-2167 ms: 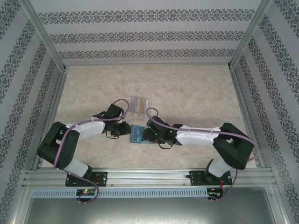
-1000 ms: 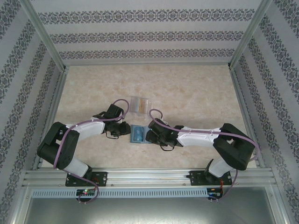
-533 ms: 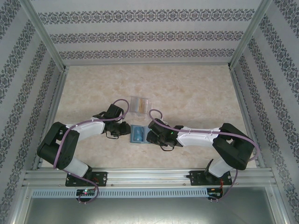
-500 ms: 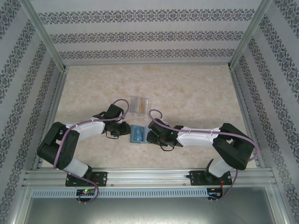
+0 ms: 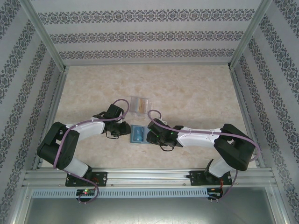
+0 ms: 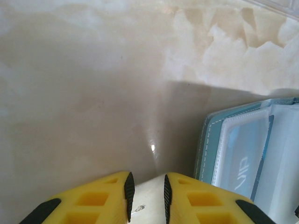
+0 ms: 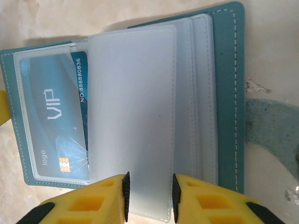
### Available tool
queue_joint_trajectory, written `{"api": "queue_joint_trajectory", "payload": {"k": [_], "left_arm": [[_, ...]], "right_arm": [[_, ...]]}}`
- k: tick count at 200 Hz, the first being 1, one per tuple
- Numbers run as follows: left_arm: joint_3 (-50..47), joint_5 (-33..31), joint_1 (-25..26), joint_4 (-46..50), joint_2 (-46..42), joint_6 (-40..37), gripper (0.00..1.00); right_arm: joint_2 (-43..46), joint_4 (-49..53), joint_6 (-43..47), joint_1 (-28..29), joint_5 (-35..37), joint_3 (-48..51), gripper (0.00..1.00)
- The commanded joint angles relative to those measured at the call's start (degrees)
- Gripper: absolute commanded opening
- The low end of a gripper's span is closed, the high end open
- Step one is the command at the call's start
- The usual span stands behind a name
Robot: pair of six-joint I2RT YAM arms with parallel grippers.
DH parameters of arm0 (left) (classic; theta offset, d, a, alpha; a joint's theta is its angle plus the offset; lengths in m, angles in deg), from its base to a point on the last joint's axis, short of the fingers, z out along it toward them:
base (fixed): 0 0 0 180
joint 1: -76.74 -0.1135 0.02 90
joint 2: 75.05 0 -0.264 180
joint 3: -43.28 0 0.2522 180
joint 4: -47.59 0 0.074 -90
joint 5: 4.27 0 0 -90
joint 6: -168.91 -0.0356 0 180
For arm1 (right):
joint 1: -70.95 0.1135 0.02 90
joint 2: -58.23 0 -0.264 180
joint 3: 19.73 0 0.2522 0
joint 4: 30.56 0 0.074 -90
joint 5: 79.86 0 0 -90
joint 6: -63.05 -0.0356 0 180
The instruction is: Put the credit cards into the card holder
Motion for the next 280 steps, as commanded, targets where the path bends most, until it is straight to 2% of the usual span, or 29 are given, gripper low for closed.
{"api": "queue_joint_trajectory", "payload": {"k": [1,120,188,217,280], "left_arm": [[-2.2,1.6,-0.2,2.7,1.0,-0.7,0.29],[-2.3,1.5,-0.1,2.6,1.0,-0.9,0.29],[-1.8,2.2,-0.2,2.8,0.7,-1.3,0.29],[-2.9,6.1,-0.2,-0.2,-0.6,-1.0,0.33],[-4.8,8.4,-2.4,-1.9,-4.7,0.3,0.45]], "right_arm": [[0.9,0.4,1.0,0.4,1.8,-1.3,0.30],[1.4,-4.2,2.4,0.4,1.2,-2.0,0.33],[0.1,-7.6,2.2,0.4,-0.3,-3.0,0.32],[-0.7,-9.1,2.7,0.6,-1.4,-4.0,0.32],[-4.3,-14.1,3.3,1.8,-2.9,-5.7,0.33]]}}
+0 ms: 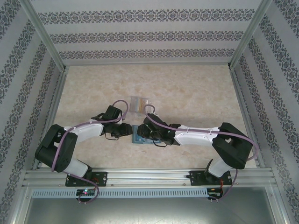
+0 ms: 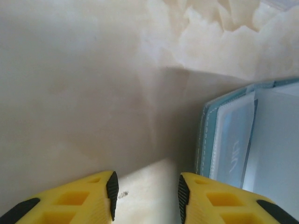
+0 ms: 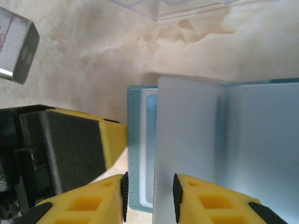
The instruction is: Put the credit cards into the card holder
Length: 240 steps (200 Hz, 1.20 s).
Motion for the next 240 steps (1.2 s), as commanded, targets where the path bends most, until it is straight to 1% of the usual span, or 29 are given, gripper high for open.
{"api": "queue_joint_trajectory", "payload": {"k": [1,39,55,69,98,117,122,127,139,151,165,168,189,210,240], "left_arm": [[-2.2,3.8,-1.8,0.5,-2.3,0.3,0.46],[-4.5,3.7,-3.9,-0.8,-4.9,1.9,0.51],[-4.8,3.6,-4.7,-0.7,-5.6,2.3,0.58],[-4.9,2.3,-4.8,-0.5,-6.6,3.0,0.64],[-3.0,-1.2,-4.9,2.1,-8.2,3.0,0.71],[-1.2,-3.3,-4.9,4.4,-9.2,2.8,0.76],[-1.0,-3.7,-4.9,4.3,-9.3,2.8,0.77],[-0.7,-4.0,-4.9,4.3,-9.5,2.7,0.80],[0.0,-4.4,-5.0,4.6,-9.3,2.4,0.82],[1.1,-5.0,-5.0,5.5,-8.9,2.3,0.83],[1.2,-5.4,-5.0,5.2,-8.7,2.8,0.84],[1.1,-5.7,-4.9,5.1,-8.7,3.1,0.86],[1.6,-7.2,-5.0,5.6,-8.5,4.1,0.87],[1.5,-8.2,-5.0,5.6,-9.2,4.8,0.89],[3.1,-8.4,-5.1,7.5,-9.1,3.8,0.90]], "right_arm": [[-2.3,-3.0,1.1,0.9,-1.2,-1.6,0.33],[-3.6,-6.7,0.7,1.5,-2.6,-0.4,0.35],[-3.3,-7.6,1.3,1.5,-2.7,0.0,0.37],[-3.0,-8.3,1.6,1.3,-3.1,0.3,0.38],[-2.0,-8.6,3.2,0.9,-2.6,1.3,0.38],[-1.5,-8.5,3.2,-0.4,-2.1,2.5,0.39],[-1.8,-9.1,4.2,-0.7,-2.3,2.8,0.39],[-2.0,-9.4,5.8,-0.6,-1.8,3.0,0.39],[-2.9,-9.7,8.3,-0.2,-0.2,3.4,0.39],[-4.5,-12.0,9.7,0.1,-1.6,3.7,0.39],[-6.5,-12.2,11.0,0.9,-3.7,2.1,0.38],[-6.7,-12.2,11.2,1.1,-3.8,1.9,0.38],[-8.1,-10.6,12.5,2.7,-2.9,0.3,0.38],[-9.4,-10.9,11.8,2.4,-3.3,0.4,0.38],[-10.5,-12.9,14.3,1.7,-5.6,0.6,0.38]]}}
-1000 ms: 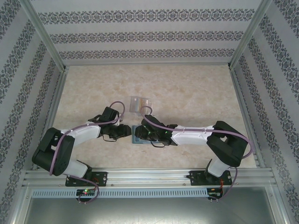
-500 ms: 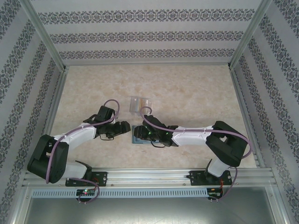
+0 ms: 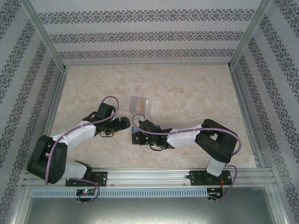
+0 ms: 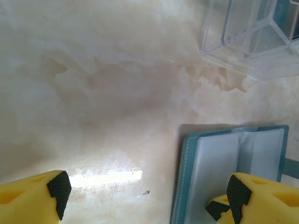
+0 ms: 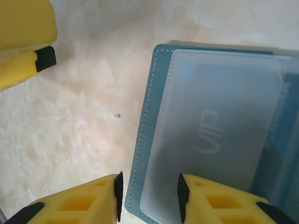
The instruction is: Put the credit cards into the card holder
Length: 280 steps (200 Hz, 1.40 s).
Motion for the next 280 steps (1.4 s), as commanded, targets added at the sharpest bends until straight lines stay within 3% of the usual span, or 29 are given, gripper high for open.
{"api": "queue_joint_trajectory", "payload": {"k": [1,37,64,114,147,153,167,179,214,280], "left_arm": [[2.8,-1.4,-0.8,3.5,-0.8,0.0,0.90],[4.5,-0.8,-0.8,4.6,0.2,-1.2,0.92],[6.1,-0.5,-0.8,4.9,-0.4,-1.7,0.98],[12.0,0.3,-0.4,5.3,-4.4,-1.6,1.00],[18.1,3.6,-0.1,4.2,-1.1,-3.1,1.00],[19.5,3.8,0.0,4.1,0.0,-3.8,1.00],[23.4,3.8,0.2,4.9,4.3,-5.7,1.00],[27.5,4.2,0.1,6.8,8.9,-7.4,1.00],[28.7,5.4,0.2,-0.7,14.1,-8.2,1.00],[35.1,10.1,0.6,-0.4,23.5,-11.2,0.91]], "right_arm": [[-1.0,-2.0,2.9,-0.8,-2.0,-1.0,0.38],[6.3,0.3,5.0,-2.4,-2.2,-1.4,0.40],[13.2,3.3,6.1,-4.4,-0.7,-1.0,0.42],[24.4,14.7,12.2,-9.2,8.7,-1.2,0.48],[30.7,17.7,13.4,-14.2,11.6,1.2,0.54],[31.7,18.0,14.4,-15.0,11.1,1.5,0.58],[34.2,18.6,17.1,-15.8,11.4,2.2,0.83],[36.2,19.1,18.8,-16.1,12.6,2.7,0.98],[41.4,21.7,19.6,-18.7,12.8,4.9,0.98],[48.2,22.7,21.1,-21.9,11.3,9.2,0.98]]}}
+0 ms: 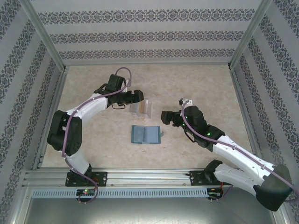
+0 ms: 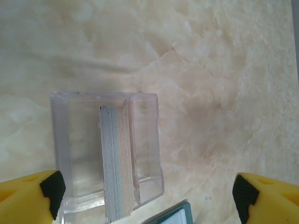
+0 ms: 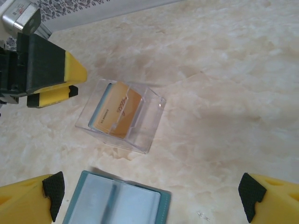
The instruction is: Put the credit cards into the card holder
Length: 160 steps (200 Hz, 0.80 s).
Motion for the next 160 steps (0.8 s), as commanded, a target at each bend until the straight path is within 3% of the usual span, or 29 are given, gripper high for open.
{"api": "queue_joint_trajectory", "payload": {"k": [1,52,113,160], "left_arm": [[1.9,2.6,0.7,-1.4,1.2,-2.3,0.91],[3.8,1.9,2.5,0.2,3.6,-3.3,0.82],[5.5,-7.4,4.2,5.9,5.7,-5.0,0.83],[8.2,-7.8,5.4,9.2,7.7,-5.6,0.84]], "right_arm": [[1.9,1.5,1.4,-1.3,0.4,0.8,0.98],[2.7,1.1,0.3,-3.8,-0.6,2.4,0.98],[2.1,0.6,0.0,-4.5,-1.4,3.0,0.98],[1.2,0.6,-0.3,-5.0,-1.7,2.5,0.98]]}}
